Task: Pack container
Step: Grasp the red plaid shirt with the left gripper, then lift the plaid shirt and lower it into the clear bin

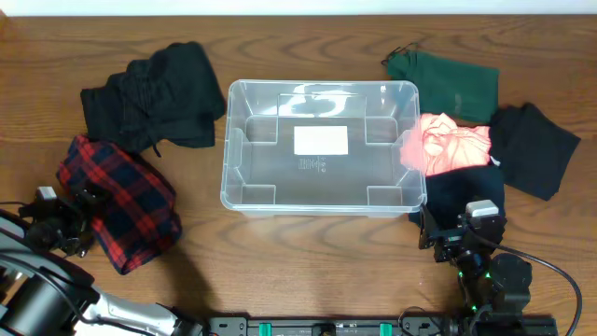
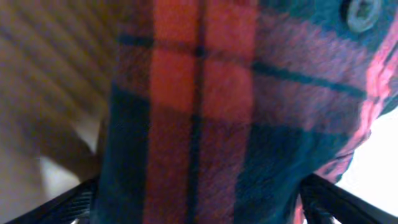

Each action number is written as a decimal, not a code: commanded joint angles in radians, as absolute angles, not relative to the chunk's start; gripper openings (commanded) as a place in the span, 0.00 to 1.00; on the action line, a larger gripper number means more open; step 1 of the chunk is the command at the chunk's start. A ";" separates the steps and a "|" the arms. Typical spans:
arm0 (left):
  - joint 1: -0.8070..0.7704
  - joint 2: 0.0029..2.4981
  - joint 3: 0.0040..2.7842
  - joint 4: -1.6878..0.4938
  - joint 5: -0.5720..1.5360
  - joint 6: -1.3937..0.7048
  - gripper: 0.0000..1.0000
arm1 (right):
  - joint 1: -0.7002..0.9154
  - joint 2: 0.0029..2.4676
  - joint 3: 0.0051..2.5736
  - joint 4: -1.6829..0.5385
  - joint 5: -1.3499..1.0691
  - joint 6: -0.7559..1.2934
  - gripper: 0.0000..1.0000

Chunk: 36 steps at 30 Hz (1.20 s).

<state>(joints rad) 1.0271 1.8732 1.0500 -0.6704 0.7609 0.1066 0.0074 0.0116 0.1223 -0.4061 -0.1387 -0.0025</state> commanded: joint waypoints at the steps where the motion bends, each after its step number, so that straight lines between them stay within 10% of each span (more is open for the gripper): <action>1: 1.023 1.909 1.055 -0.656 0.775 0.131 0.81 | 0.001 0.007 0.120 -0.409 -0.139 0.007 0.99; 9: 1.022 1.909 1.055 -0.669 0.780 0.126 0.12 | 0.001 0.007 0.120 -0.410 -0.139 0.007 0.99; 26: 0.908 1.466 1.199 -0.908 1.232 0.105 0.06 | 0.001 0.007 0.120 -0.409 -0.139 0.007 0.99; 36: 0.491 1.144 1.243 -0.574 1.249 -0.287 0.06 | 0.001 0.007 0.120 -0.409 -0.139 0.007 0.99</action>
